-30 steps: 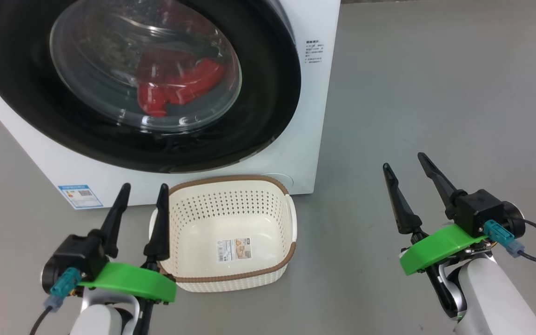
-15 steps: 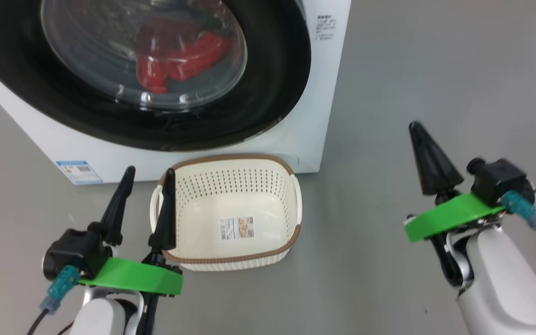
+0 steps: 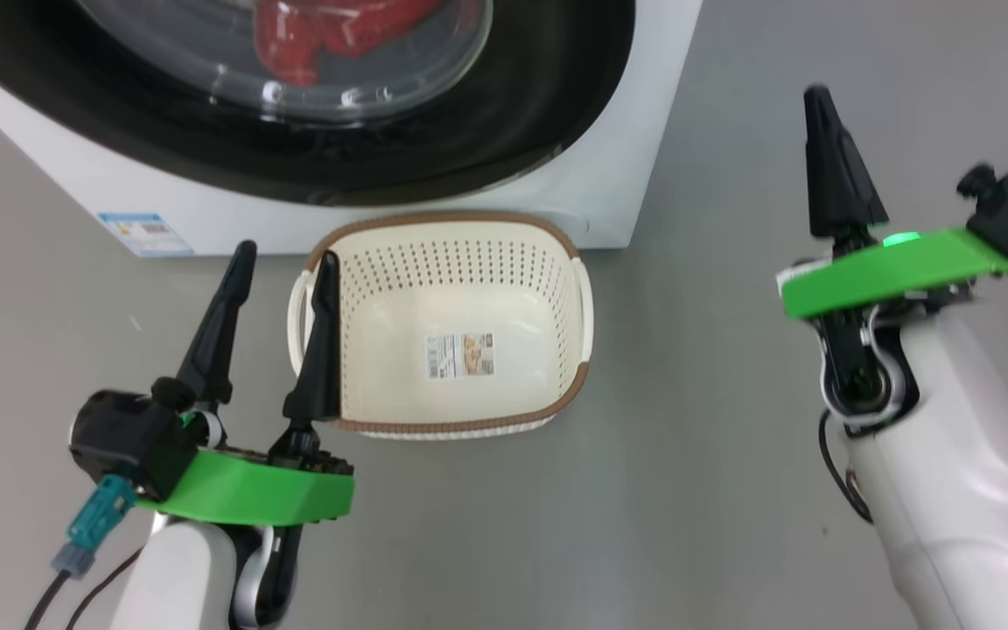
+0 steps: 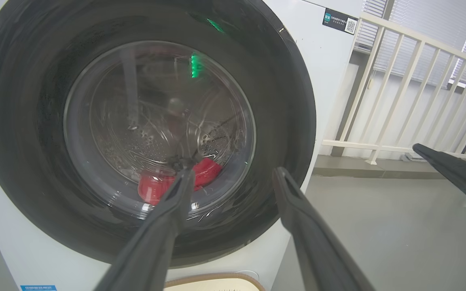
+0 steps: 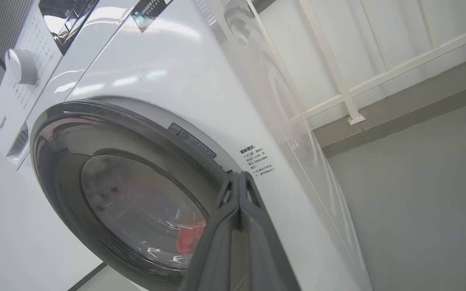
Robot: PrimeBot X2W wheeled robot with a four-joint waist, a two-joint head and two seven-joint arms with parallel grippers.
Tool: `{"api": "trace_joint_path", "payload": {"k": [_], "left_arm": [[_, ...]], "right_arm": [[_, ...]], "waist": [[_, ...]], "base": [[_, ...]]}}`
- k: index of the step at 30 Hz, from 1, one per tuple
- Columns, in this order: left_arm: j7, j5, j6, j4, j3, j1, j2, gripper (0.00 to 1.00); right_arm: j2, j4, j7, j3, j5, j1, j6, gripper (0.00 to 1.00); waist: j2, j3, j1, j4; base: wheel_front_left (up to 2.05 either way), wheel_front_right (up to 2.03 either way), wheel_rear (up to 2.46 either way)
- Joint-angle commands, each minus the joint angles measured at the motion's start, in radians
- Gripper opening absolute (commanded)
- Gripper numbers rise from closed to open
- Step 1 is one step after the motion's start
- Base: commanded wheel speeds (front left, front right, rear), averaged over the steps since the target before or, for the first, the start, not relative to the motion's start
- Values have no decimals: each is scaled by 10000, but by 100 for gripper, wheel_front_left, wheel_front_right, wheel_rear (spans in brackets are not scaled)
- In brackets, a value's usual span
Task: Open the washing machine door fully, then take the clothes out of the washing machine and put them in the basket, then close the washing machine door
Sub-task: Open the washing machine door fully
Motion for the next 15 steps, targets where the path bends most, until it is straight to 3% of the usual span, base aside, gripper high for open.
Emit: {"api": "trace_joint_path", "payload": {"k": [1,15], "left_arm": [[-59,-46,-49,-371,252,-264,190,100],[-59,-94,-111,-1287,37,-526,255,100]], "right_arm": [[74,-128,-63,283,339,-444,6,0],[74,62,1581,141,3395,-2344,6,0]], "waist": [[0,404,0,199],[0,1551,0,534]], "base": [[0,0,0],[0,0,0]]}}
